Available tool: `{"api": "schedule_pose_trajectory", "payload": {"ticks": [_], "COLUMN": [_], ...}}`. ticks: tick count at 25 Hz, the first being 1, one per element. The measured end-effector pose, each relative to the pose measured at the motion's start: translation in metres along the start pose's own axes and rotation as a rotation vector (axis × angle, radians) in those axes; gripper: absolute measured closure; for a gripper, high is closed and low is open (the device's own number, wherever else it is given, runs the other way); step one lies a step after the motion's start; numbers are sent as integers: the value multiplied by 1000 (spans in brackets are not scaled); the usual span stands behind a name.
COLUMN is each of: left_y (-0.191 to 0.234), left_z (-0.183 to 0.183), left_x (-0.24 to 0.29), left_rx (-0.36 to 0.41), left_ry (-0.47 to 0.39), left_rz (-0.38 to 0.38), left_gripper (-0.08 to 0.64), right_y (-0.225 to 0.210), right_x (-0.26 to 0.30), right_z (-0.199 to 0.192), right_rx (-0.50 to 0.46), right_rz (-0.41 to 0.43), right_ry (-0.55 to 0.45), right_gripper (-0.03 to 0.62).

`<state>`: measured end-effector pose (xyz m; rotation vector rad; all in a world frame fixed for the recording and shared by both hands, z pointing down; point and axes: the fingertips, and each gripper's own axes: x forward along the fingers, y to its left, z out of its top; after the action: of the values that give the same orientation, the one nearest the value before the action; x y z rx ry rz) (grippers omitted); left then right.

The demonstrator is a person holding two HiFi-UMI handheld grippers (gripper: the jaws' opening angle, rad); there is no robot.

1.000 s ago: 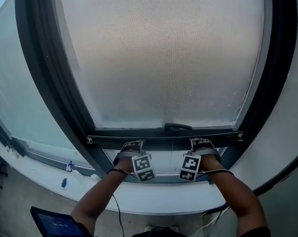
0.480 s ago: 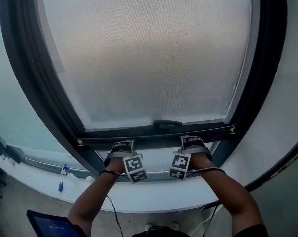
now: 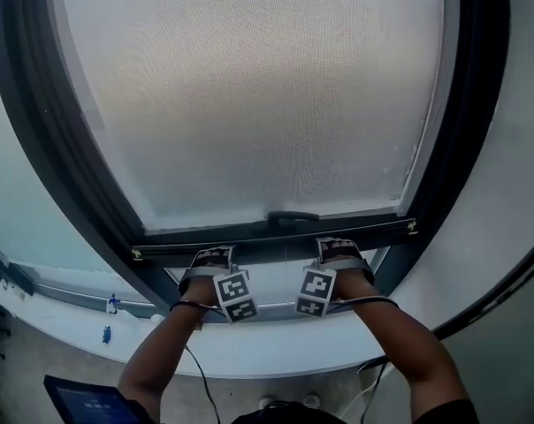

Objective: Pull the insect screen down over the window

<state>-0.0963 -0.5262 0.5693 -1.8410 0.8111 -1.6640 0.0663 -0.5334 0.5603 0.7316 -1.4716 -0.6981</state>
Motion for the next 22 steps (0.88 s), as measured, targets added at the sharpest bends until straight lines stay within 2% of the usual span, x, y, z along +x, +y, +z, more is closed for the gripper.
{"api": "schedule_pose_trajectory", "payload": {"ticks": [3, 6, 9, 19, 22], "left_y": [1, 3, 1, -3, -4], "left_z": [0, 1, 3, 1, 2], "left_x": [2, 1, 0, 8, 7], "left_rx": [8, -19, -52, 3, -22], "left_ry": [12, -1, -10, 29, 27], "left_rz": [12, 25, 5, -36, -12], "left_gripper": [301, 301, 301, 295, 295], "right_y": [-3, -5, -2, 4, 5], "right_x": [1, -2, -3, 6, 4], "right_z": [1, 1, 0, -1, 0], "right_rx": [-1, -1, -4, 10, 13], "right_rz": [9, 10, 22, 7, -7], "right_ry": [3, 5, 12, 25, 12], "right_gripper": [345, 345, 345, 337, 337]}}
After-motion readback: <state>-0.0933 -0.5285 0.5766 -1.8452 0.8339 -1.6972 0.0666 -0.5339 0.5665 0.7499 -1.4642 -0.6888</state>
